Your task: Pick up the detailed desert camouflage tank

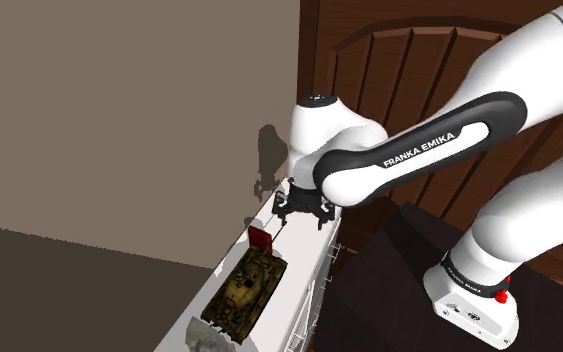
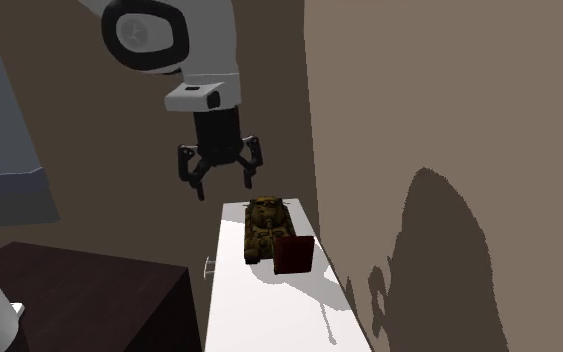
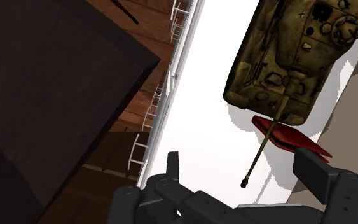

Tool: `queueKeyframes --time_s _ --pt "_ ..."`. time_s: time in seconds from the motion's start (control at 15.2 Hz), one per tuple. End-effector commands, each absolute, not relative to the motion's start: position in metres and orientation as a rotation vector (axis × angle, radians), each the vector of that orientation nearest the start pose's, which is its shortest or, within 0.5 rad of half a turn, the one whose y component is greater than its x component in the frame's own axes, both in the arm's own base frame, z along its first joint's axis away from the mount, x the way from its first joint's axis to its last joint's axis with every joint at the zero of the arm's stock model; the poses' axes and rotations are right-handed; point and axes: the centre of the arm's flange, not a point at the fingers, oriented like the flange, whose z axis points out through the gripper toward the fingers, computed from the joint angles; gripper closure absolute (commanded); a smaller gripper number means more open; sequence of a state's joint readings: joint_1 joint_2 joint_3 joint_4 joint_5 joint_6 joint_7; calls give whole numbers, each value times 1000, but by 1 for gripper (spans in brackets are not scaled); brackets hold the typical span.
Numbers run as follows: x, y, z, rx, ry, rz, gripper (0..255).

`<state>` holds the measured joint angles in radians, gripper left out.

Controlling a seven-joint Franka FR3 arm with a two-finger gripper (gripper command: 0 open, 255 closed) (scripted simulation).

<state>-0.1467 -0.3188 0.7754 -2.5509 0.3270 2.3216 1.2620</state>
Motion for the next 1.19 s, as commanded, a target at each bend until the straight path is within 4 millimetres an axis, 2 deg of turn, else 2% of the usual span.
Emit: queueKeyframes --time_s 0.0,0.53,1.12 --pt "362 272 335 -2753 1429 7 0" --pt "415 329 266 -2512 1798 30 0" --pt "419 333 222 -2495 1820 31 0"
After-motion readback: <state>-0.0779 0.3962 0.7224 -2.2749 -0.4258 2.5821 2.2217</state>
